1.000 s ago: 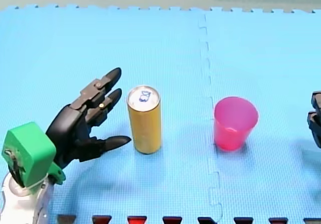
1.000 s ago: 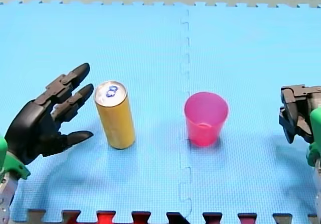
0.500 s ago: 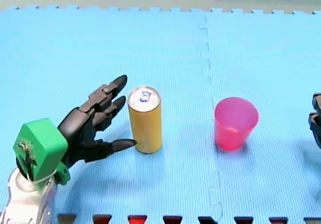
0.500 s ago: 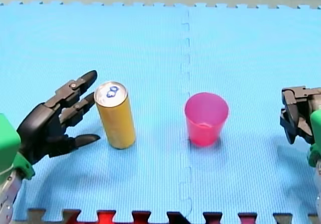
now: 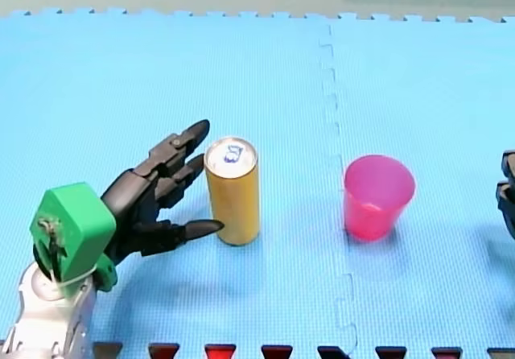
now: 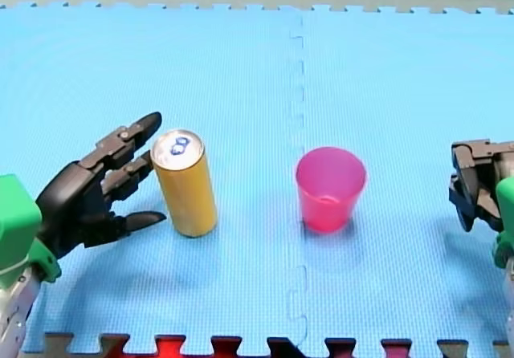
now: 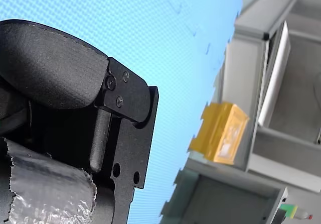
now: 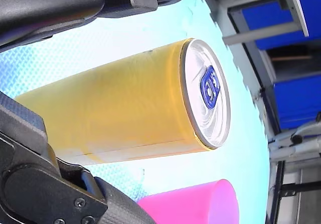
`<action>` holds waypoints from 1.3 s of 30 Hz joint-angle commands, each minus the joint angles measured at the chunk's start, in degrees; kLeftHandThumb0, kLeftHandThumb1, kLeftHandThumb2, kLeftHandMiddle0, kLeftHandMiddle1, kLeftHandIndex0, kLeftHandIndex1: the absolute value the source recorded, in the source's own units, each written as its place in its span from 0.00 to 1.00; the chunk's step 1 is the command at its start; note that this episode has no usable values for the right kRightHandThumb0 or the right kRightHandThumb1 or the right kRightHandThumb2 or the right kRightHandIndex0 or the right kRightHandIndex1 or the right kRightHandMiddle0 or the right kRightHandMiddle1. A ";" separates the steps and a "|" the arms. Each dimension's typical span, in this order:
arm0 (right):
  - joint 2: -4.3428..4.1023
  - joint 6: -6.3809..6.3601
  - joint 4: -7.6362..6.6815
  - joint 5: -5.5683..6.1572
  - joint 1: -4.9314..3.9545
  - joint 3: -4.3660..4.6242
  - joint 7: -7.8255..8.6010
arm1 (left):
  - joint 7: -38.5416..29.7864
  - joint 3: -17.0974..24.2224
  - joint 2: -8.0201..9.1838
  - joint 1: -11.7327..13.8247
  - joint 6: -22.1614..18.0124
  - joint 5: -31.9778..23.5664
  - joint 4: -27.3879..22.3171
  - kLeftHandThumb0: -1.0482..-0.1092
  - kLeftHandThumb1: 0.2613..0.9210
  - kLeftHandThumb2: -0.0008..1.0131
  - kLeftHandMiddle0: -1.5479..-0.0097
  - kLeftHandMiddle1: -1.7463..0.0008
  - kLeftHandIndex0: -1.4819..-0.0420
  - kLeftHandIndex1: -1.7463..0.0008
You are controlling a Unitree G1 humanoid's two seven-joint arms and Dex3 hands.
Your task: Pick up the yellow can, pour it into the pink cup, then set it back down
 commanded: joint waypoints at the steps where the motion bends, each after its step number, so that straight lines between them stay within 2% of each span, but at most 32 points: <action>1: -0.27 -0.18 -0.12 0.18 0.05 -0.01 -0.16 | 0.15 0.05 0.09 -1.05 0.43 0.20 1.24 0.24 0.63 0.00 0.94 1.00 0.98 1.00; 14: -0.79 -0.81 -0.47 0.72 0.36 -0.46 0.66 | -0.77 0.17 -1.77 -3.27 -1.25 0.12 7.53 0.26 0.62 0.00 0.94 1.00 0.98 1.00; 26: -1.09 -1.71 -0.44 0.45 0.41 -0.28 0.55 | -1.07 0.61 -2.36 -4.82 -3.02 0.49 11.30 0.29 0.61 0.00 0.93 1.00 0.97 1.00; 39: -1.22 -2.14 -0.51 0.62 0.71 -0.37 0.58 | -0.06 0.04 -4.27 -7.48 -3.63 2.11 15.19 0.28 0.61 0.00 0.93 1.00 0.96 1.00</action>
